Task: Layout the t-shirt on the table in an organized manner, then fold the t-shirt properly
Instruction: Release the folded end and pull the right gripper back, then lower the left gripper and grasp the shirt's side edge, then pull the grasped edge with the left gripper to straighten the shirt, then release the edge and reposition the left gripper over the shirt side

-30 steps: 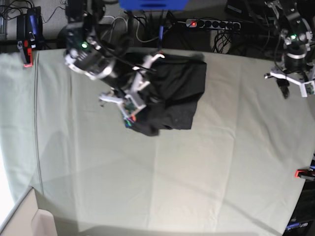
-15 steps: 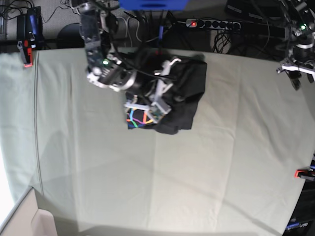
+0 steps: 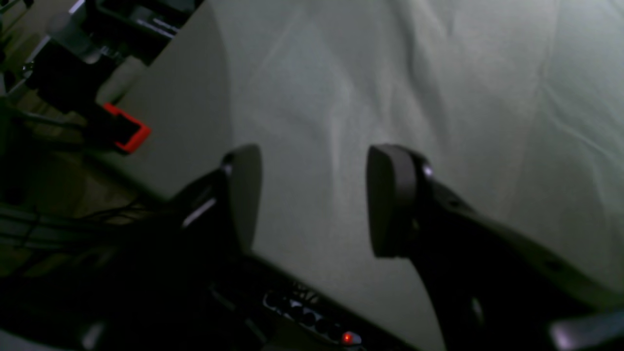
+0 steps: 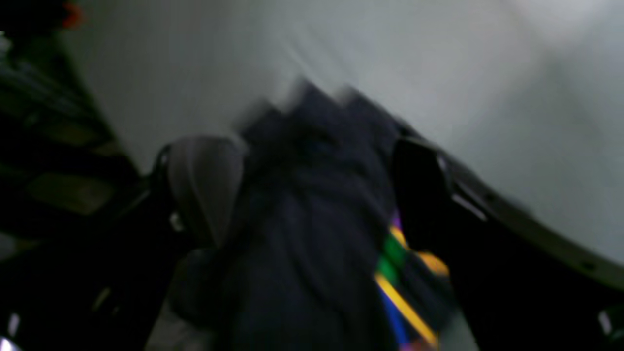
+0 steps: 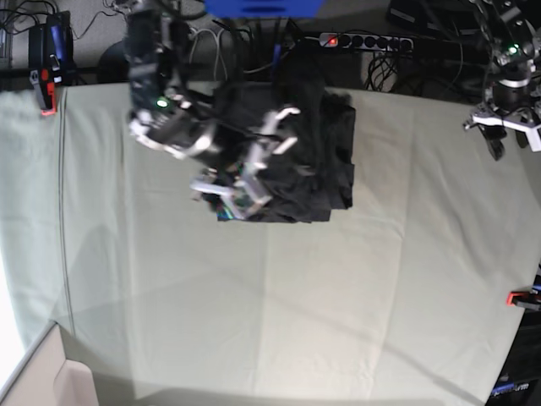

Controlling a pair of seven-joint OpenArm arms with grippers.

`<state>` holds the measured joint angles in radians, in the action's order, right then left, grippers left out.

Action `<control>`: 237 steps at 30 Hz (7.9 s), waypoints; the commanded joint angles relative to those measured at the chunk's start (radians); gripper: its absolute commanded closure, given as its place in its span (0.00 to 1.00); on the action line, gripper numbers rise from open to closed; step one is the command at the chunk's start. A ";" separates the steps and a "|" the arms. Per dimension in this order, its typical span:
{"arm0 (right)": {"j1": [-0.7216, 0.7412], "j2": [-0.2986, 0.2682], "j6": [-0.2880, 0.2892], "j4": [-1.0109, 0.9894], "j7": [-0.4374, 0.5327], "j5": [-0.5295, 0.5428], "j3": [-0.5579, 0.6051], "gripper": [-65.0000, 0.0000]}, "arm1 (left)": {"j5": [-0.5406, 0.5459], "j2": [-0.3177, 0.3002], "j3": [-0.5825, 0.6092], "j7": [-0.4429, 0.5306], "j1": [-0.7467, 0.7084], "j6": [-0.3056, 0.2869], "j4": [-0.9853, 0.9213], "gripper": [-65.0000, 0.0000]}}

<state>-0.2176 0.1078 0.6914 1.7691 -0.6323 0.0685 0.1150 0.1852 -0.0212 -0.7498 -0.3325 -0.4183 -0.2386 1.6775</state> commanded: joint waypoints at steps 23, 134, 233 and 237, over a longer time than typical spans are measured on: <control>0.241 -0.096 0.007 -0.326 0.038 0.015 -0.002 0.21 | 0.007 0.085 0.085 0.028 -0.003 0.003 0.089 0.48; -0.108 -0.188 0.007 0.131 0.033 0.018 -0.358 0.20 | 0.495 -0.108 0.737 0.028 0.011 0.014 0.089 0.34; -0.135 -0.187 0.007 0.130 0.033 0.023 -0.358 0.20 | 0.500 -0.196 0.620 0.028 -0.166 0.015 0.157 0.66; -0.133 -0.187 0.007 0.127 0.033 0.023 -0.355 0.20 | 0.498 -0.196 0.655 0.026 -0.086 0.015 0.115 0.60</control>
<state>-0.3546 -0.0750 0.6945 1.8782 -0.6239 0.0757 -0.2394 0.6769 -0.2134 -0.0937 -0.3138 -0.4873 -0.2127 1.7817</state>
